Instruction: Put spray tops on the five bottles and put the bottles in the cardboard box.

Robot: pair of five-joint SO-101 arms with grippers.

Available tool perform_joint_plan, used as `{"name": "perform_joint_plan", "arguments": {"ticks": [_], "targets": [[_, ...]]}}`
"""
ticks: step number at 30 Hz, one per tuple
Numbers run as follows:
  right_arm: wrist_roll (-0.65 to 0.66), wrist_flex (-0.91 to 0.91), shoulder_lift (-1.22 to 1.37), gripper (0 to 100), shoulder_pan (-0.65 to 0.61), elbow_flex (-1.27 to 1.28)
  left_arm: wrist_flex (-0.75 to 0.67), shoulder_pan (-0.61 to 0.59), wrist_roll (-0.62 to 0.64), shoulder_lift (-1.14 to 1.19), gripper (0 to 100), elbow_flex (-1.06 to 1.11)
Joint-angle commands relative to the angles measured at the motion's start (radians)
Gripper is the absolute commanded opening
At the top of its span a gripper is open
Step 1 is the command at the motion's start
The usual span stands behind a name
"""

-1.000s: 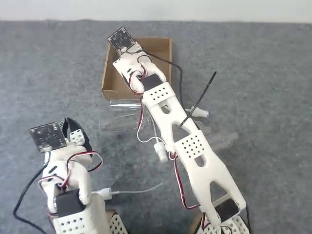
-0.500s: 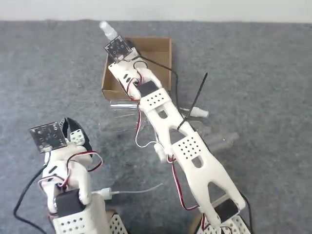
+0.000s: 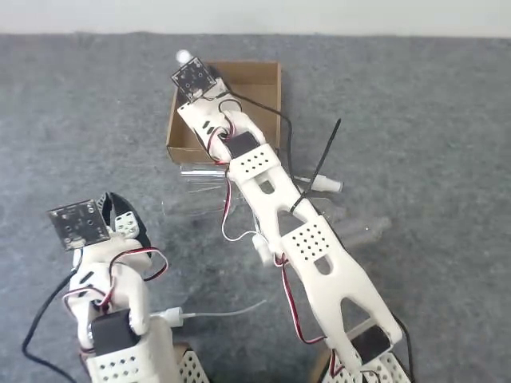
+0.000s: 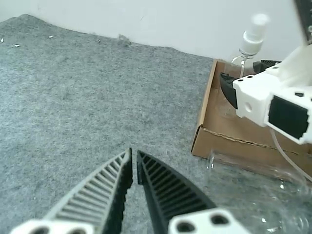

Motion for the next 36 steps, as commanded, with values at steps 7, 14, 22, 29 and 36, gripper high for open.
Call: {"name": "perform_joint_plan", "arguments": {"ticks": [7, 14, 22, 29, 36], "targets": [[-0.002, 0.042, -0.045, 22.1, 0.022, -0.032, -0.028, -0.002, -0.009, -0.017, 2, -0.01], [-0.081, 0.147, -0.058, 22.4, 0.018, -0.084, -0.028, -0.002, -0.009, -0.017, 2, -0.01], [-0.081, 0.3, -0.058, 22.5, 0.022, -0.187, -0.028, -0.002, -0.009, -0.017, 2, -0.01], [-0.081, 0.455, -0.065, 22.5, 0.022, -0.276, -0.029, -0.002, -0.009, -0.017, 2, -0.01], [-0.081, 0.555, -0.07, 22.1, 0.025, -0.276, -0.031, -0.002, -0.011, -0.017, 2, -0.008]]}}
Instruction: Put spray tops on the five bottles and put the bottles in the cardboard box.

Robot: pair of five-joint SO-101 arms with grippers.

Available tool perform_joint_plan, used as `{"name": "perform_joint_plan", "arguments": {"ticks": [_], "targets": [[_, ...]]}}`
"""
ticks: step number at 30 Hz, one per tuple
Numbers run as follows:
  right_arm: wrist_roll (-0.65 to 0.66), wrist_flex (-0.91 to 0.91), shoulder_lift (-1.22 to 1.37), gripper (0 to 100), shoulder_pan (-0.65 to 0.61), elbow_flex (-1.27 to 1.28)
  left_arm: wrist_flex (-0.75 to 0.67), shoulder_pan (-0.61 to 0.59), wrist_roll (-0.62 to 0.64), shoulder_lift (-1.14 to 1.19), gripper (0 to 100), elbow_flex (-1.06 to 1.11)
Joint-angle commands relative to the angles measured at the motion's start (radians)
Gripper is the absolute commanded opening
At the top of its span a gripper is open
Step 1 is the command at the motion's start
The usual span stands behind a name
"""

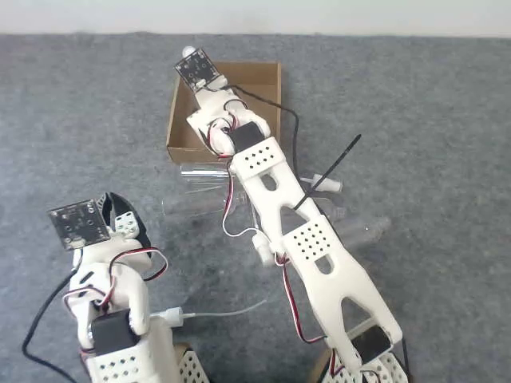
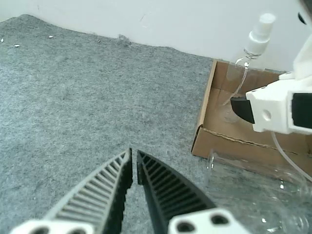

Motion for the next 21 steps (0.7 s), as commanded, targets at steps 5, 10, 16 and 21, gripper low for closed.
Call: {"name": "perform_joint_plan", "arguments": {"ticks": [5, 10, 16, 21], "targets": [[-0.009, 0.176, -0.119, 22.1, 0.035, -0.071, -0.031, -0.002, -0.011, -0.017, 2, -0.008], [-0.009, 0.344, -0.165, 22.0, 0.065, -0.071, -0.032, -0.002, -0.011, -0.017, 2, -0.008], [-0.009, 0.406, -0.171, 17.4, 0.122, -0.069, -0.032, -0.002, -0.011, -0.017, 2, -0.008], [-0.009, 0.417, -0.168, 7.8, 0.153, -0.069, -0.032, -0.002, -0.011, -0.017, 2, -0.008]]}}
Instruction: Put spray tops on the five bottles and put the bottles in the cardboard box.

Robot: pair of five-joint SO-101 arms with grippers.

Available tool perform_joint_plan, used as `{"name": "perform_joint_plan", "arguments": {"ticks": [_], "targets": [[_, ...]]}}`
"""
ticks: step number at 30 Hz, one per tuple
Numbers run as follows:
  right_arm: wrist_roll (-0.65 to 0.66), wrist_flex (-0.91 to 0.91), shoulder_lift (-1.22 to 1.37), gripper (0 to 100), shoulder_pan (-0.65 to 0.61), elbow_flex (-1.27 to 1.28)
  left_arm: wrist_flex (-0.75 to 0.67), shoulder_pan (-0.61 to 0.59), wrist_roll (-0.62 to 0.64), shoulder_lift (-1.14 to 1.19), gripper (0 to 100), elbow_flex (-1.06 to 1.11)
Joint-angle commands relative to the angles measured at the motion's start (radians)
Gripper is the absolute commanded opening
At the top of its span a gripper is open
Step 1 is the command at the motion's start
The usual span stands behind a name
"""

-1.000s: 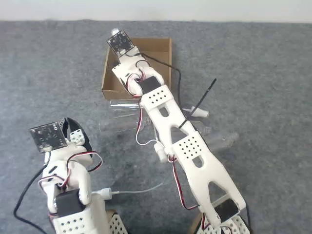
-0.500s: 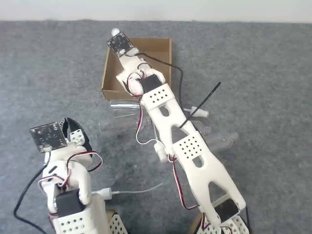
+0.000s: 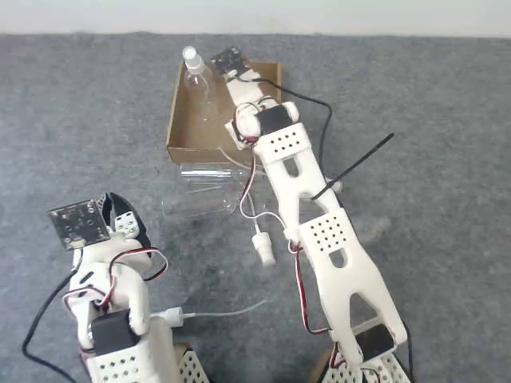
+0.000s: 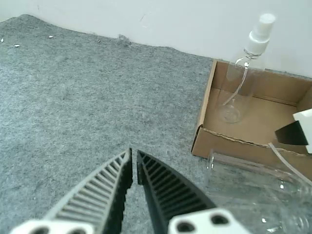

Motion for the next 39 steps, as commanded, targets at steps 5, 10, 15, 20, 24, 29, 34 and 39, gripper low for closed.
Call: {"name": "perform_joint_plan", "arguments": {"ticks": [5, 10, 15, 20, 24, 29, 34, 39], "targets": [[-0.003, 0.068, -0.113, 6.9, 0.051, -0.068, -0.032, -0.002, -0.011, -0.017, 2, -0.008], [0.0, 0.13, -0.113, 6.9, 0.065, -0.069, -0.032, -0.002, -0.011, -0.017, 2, -0.008], [0.075, 0.173, -0.113, 6.9, 0.085, -0.069, -0.032, -0.002, -0.011, -0.017, 2, -0.008], [0.117, 0.193, -0.114, 6.9, 0.091, -0.069, -0.032, -0.002, -0.011, -0.017, 2, -0.008], [0.118, 0.211, -0.12, 6.9, 0.105, -0.071, -0.032, -0.002, -0.011, -0.017, 2, -0.008], [0.118, 0.278, -0.186, 6.9, 0.13, -0.069, -0.032, -0.002, -0.011, -0.017, 2, -0.008], [0.12, 0.321, -0.205, 7.0, 0.137, -0.068, -0.032, -0.002, -0.011, -0.017, 2, -0.008], [0.193, 0.378, -0.211, 7.0, 0.139, -0.068, -0.032, -0.002, -0.011, -0.017, 2, -0.008]]}}
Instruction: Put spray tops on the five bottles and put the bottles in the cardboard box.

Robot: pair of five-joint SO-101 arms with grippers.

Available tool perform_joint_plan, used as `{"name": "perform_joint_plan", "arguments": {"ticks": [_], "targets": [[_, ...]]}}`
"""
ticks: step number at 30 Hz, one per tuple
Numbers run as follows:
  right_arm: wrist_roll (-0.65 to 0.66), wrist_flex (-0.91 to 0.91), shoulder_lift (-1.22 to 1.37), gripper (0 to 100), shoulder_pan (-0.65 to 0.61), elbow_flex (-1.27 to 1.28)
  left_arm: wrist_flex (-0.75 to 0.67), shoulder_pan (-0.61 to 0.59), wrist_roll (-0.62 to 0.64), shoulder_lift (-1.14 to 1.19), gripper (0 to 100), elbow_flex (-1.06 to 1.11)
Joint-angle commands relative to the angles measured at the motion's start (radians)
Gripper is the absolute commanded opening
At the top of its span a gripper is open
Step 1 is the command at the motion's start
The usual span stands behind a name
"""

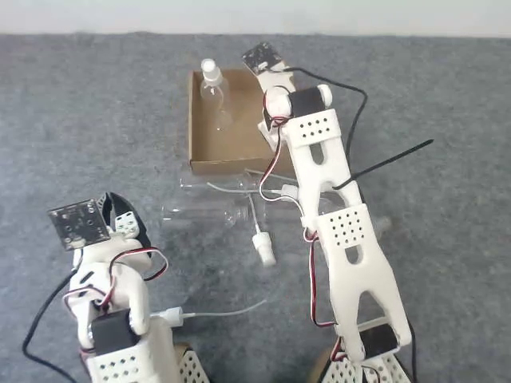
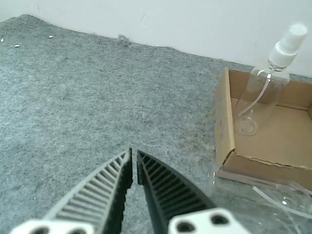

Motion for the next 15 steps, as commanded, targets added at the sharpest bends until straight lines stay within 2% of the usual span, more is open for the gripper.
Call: {"name": "perform_joint_plan", "arguments": {"ticks": [1, 15], "targets": [[0.068, 0.061, -0.104, 7.0, 0.027, -0.066, -0.032, -0.002, -0.011, -0.017, 2, -0.008], [0.084, 0.094, -0.105, 6.9, 0.064, -0.066, -0.032, -0.002, -0.011, -0.017, 2, -0.008]]}}
